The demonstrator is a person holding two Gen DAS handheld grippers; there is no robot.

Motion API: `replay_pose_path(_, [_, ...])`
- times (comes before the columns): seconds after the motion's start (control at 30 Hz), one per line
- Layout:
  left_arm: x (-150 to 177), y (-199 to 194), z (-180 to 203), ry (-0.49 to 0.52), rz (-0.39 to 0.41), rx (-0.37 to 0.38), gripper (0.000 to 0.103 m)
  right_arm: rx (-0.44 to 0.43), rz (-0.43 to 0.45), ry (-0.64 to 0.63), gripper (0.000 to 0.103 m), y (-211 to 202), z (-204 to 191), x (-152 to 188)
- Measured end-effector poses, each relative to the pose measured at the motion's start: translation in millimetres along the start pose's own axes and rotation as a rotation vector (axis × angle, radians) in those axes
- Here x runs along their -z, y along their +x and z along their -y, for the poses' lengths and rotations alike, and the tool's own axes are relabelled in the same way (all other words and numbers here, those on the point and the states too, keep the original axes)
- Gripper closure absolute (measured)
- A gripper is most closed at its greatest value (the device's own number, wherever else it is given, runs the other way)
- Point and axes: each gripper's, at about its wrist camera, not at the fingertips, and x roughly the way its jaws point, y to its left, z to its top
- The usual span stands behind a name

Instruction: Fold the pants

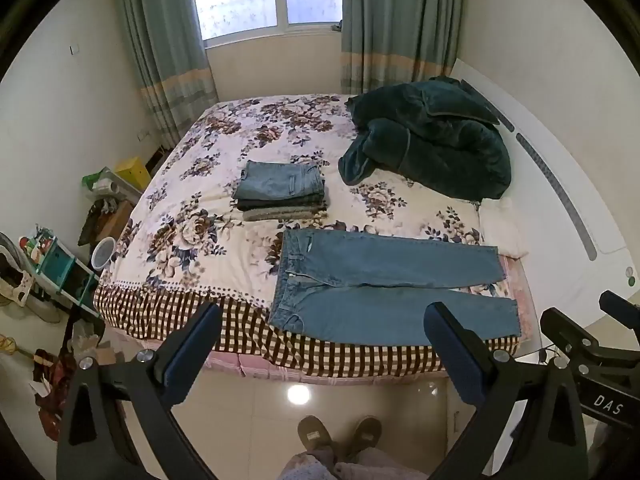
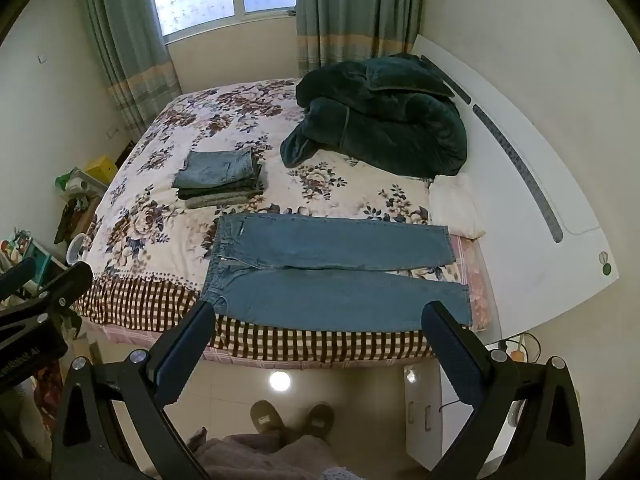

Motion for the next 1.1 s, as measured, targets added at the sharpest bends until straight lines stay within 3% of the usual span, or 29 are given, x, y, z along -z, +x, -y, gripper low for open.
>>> replay_pose_path(1.1, [2, 0, 0, -0.003, 0.000, 0.005, 0.000, 0.000, 0.014, -0.020, 0.000, -6, -15, -15])
